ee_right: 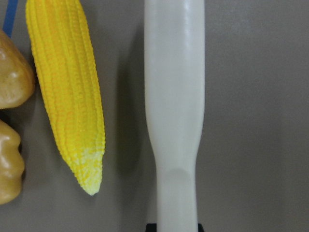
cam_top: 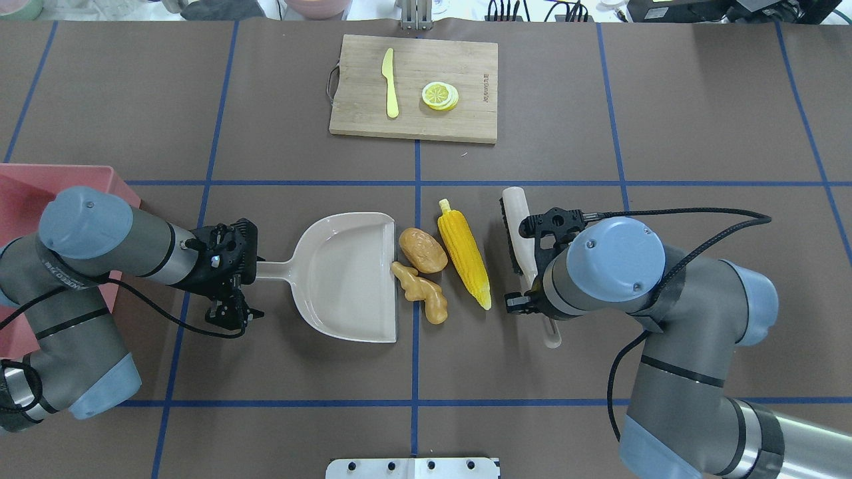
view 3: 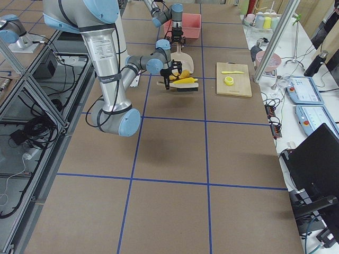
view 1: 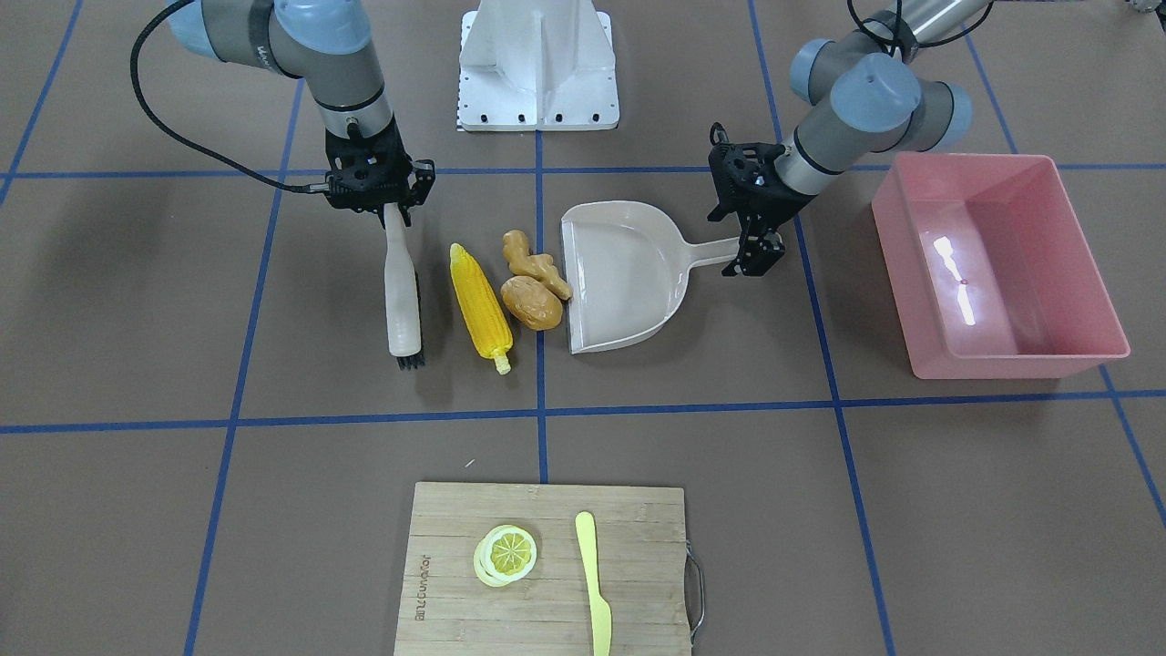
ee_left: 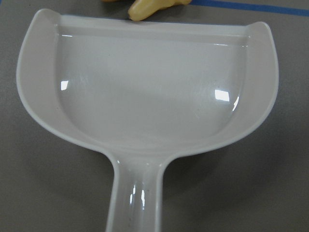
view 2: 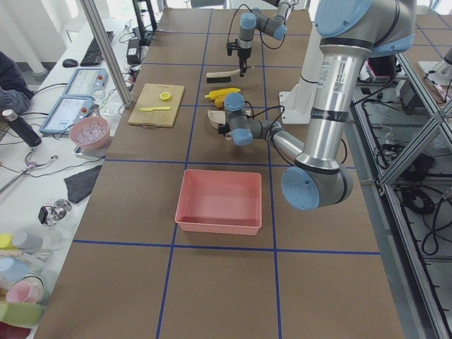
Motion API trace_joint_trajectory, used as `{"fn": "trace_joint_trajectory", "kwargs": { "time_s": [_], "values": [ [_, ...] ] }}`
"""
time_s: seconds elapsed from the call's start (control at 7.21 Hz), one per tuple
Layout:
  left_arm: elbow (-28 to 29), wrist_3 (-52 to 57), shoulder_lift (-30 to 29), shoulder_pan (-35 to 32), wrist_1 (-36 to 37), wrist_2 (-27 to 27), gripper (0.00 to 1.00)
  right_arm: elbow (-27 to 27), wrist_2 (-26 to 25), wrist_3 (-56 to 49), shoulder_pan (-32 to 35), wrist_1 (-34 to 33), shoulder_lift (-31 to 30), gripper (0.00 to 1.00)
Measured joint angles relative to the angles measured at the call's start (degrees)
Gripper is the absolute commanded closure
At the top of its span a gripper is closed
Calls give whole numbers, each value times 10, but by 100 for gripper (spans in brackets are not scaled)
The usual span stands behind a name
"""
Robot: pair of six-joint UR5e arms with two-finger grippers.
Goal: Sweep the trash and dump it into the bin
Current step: 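Lift the brush with the right gripper and carry it beside the corn cob, then sweep the corn, potato and ginger into the dustpan with the right gripper's brush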
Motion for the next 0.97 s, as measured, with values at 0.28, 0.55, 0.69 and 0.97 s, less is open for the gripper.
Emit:
{"fn": "trace_joint_trajectory", "kwargs": {
  "time_s": [0.28,0.55,0.69,0.97],
  "values": [
    [-5,-4,-2,0,1,0,4,-6,-14,17,-25,-1,7,100],
    [-7,-7,-3,0,1,-1,4,-18,-18,32,-34,-2,21,100],
    [-6,-7,-4,0,2,-1,4,-32,-19,39,-36,0,34,100],
    [-5,-7,-7,0,3,0,4,-53,-19,50,-37,4,54,100]
  ]
}}
